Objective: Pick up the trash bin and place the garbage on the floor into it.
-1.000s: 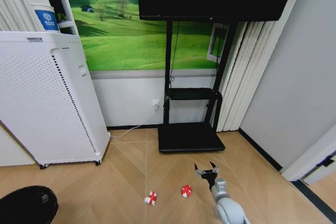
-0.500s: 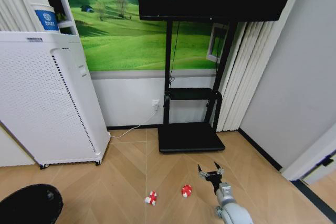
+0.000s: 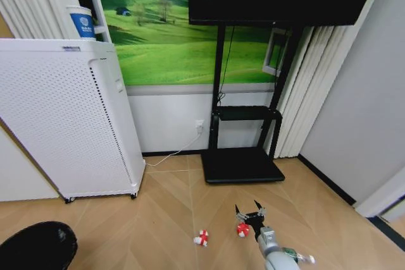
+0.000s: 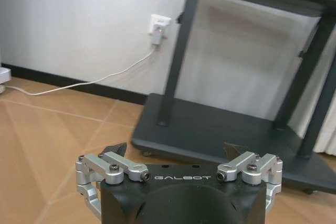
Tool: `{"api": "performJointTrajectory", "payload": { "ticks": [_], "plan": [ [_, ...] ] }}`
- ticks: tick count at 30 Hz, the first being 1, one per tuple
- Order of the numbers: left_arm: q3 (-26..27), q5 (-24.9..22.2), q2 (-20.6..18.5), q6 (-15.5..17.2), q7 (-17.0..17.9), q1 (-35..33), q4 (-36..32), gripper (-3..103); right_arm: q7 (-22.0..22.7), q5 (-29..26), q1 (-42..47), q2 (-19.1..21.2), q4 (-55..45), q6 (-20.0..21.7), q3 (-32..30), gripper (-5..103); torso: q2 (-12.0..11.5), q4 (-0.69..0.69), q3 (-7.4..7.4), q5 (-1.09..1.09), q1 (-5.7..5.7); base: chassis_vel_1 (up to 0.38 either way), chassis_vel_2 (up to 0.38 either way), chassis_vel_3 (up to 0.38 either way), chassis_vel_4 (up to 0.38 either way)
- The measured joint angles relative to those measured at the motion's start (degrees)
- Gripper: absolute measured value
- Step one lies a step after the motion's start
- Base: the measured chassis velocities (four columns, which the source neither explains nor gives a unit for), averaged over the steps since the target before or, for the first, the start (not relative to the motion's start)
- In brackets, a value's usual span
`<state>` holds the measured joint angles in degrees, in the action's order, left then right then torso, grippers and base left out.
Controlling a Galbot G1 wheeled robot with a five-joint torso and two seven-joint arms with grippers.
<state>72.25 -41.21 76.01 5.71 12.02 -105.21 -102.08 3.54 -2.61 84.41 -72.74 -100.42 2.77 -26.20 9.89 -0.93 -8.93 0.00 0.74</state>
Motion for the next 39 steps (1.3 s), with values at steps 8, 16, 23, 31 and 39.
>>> {"api": "performJointTrajectory", "payload": {
  "ticks": [8,16,23,31,39],
  "plan": [
    [-0.4,0.3,0.3,-0.2,-0.1,0.2,-0.2,2,0.3,0.0,-0.4,-0.3,2.0,-2.1,0.4,100,0.0,-0.01,0.00,0.03,0.00,0.358,0.338,-0.339,-0.357],
    [-1.8,-0.7,0.4,-2.6,-3.2,1.3,-0.7,2,-0.3,-0.4,-0.1,0.1,3.9,-0.8,-0.3,100,0.0,-0.02,0.01,-0.02,0.00,0.279,0.243,-0.238,-0.246],
    [-4.0,-3.6,-0.8,-3.7,-7.9,5.1,-2.6,2,-0.8,0.9,0.5,0.2,8.4,1.5,0.1,100,0.0,-0.05,0.00,0.01,0.00,-0.015,0.022,0.061,-0.025],
    [-6.2,-5.3,-1.3,-3.1,-10.9,7.5,-4.1,2,-0.9,2.5,0.3,-0.5,13.6,1.5,0.5,100,0.0,0.01,0.00,0.00,0.00,-0.059,-0.036,0.019,0.009],
    [-9.3,-4.3,-0.3,-3.0,-14.9,7.1,-5.8,2,-0.9,2.6,-1.2,-1.0,18.0,1.3,2.0,100,0.0,0.00,0.00,0.00,0.00,0.000,0.000,0.000,0.000]
  ]
}}
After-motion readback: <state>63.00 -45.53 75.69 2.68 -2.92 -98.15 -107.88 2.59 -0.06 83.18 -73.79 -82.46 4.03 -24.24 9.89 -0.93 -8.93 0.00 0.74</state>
